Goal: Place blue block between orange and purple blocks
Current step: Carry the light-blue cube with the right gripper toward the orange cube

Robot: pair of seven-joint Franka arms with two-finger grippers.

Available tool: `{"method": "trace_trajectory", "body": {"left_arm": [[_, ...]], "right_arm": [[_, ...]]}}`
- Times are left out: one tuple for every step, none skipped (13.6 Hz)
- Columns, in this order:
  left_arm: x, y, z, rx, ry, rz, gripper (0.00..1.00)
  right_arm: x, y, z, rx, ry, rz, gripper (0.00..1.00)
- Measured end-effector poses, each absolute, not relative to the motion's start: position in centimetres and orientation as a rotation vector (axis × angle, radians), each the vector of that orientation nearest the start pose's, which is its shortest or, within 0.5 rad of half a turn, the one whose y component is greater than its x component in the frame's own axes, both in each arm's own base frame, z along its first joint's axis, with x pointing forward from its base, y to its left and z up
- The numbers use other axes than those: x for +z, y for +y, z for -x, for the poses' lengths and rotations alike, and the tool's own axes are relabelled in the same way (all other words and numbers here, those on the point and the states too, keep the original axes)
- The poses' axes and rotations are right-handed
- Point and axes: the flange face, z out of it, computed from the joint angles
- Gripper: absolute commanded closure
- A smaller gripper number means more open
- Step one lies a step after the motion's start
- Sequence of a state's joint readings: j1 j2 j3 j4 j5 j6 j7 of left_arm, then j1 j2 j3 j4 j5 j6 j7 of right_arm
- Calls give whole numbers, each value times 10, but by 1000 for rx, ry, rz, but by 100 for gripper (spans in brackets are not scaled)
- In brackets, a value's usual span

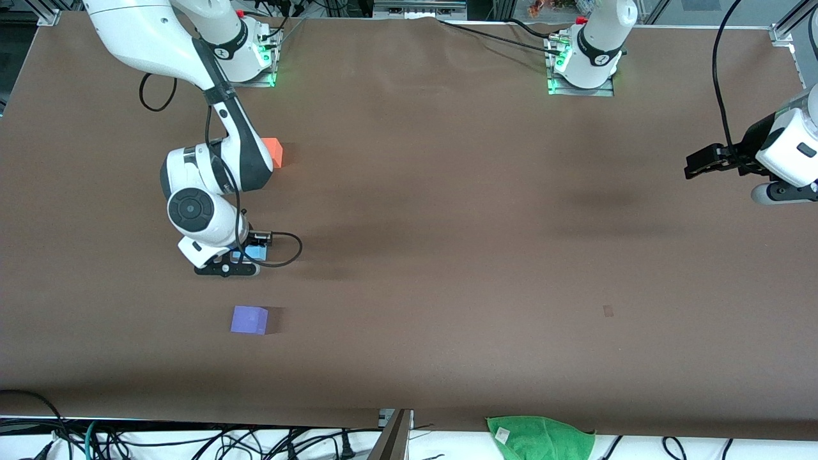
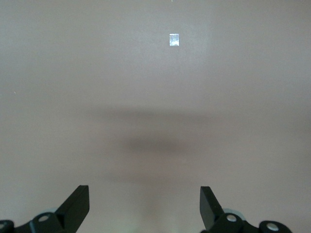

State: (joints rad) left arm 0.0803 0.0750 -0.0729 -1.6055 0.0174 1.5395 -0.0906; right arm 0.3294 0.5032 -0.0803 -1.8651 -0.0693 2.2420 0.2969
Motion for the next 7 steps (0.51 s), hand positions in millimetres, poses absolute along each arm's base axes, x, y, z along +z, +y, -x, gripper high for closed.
{"method": "trace_trajectory", "body": {"left_arm": [[563,8,-569,221,-151,3112,0],[563,8,-569,221,-151,3112,0],[563,8,-569,221,-151,3112,0],[563,8,-569,221,-151,3112,0],[563,8,-569,221,-151,3112,0],[563,8,-569,221,-152,3112,0],[563,8,-569,221,-152,3112,0]], "right_arm": [[229,148,-599,138,0,3252,77],[223,143,-593,117,9,3246,77],[218,139,-587,94,15,3239,77],[214,137,-582,76,22,3231,77],[211,136,-578,62,29,3222,76],[209,136,-574,51,32,3216,77],[207,138,-572,45,29,3212,76]]}}
